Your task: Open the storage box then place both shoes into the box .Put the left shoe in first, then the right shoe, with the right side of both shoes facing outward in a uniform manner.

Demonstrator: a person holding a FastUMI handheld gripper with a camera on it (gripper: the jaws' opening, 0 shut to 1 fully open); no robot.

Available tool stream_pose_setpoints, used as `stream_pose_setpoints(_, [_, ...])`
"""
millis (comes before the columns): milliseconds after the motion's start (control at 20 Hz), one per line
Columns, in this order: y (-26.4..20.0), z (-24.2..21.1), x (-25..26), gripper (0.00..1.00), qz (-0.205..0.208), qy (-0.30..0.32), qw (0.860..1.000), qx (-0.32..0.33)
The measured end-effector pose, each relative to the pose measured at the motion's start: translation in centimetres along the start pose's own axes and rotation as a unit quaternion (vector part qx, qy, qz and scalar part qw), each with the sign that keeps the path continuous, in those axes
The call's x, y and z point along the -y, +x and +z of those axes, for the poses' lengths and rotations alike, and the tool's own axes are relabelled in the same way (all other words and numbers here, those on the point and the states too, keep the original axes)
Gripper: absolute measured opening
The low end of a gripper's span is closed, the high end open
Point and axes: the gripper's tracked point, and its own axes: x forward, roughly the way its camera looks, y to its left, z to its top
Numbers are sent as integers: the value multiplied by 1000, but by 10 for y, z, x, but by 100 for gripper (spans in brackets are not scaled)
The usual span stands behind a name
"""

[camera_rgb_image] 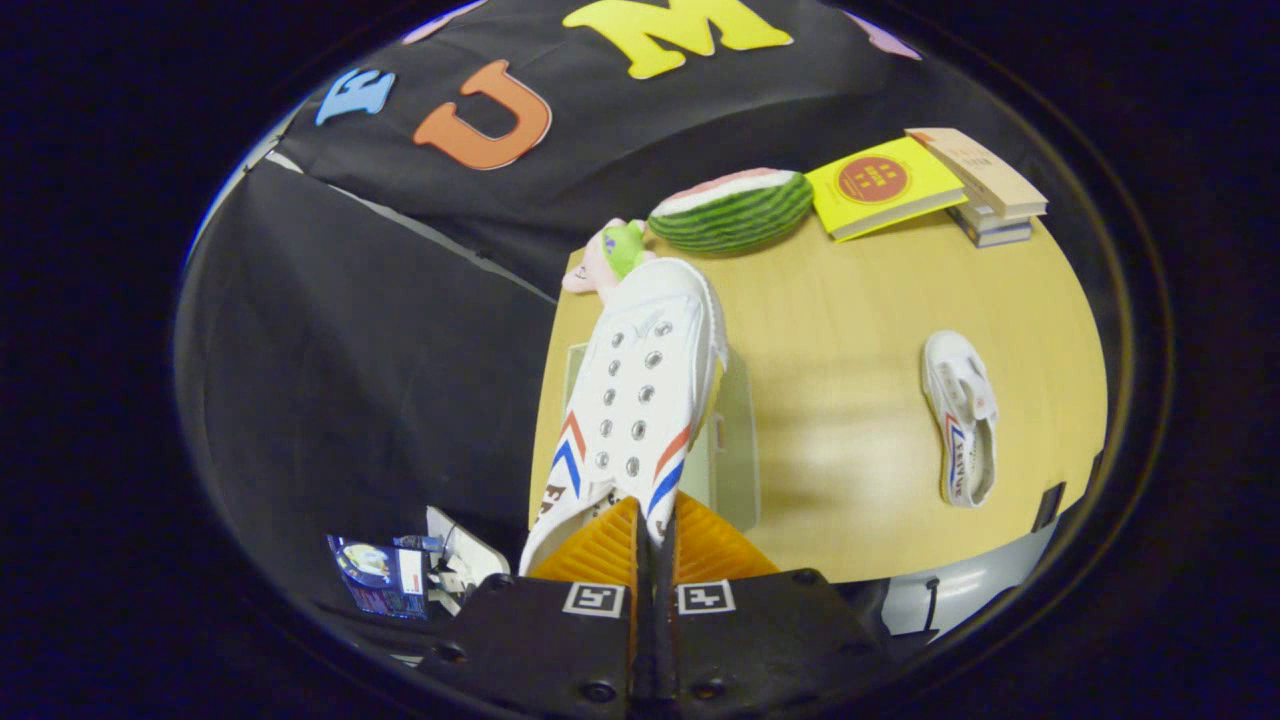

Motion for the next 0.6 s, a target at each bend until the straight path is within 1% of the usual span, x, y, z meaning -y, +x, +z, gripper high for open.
stream_pose_setpoints(100, [33,4,-22,6,0,-15,1000,-7])
stream_pose_setpoints(200, [67,5,-32,6,-7,-31,999,-10])
stream_pose_setpoints(300, [92,-2,-32,6,-22,-37,999,-20])
stream_pose_setpoints(400, [114,-13,-32,6,-27,-30,999,-36])
stream_pose_setpoints(600, [141,-30,-23,6,-38,-26,998,-45])
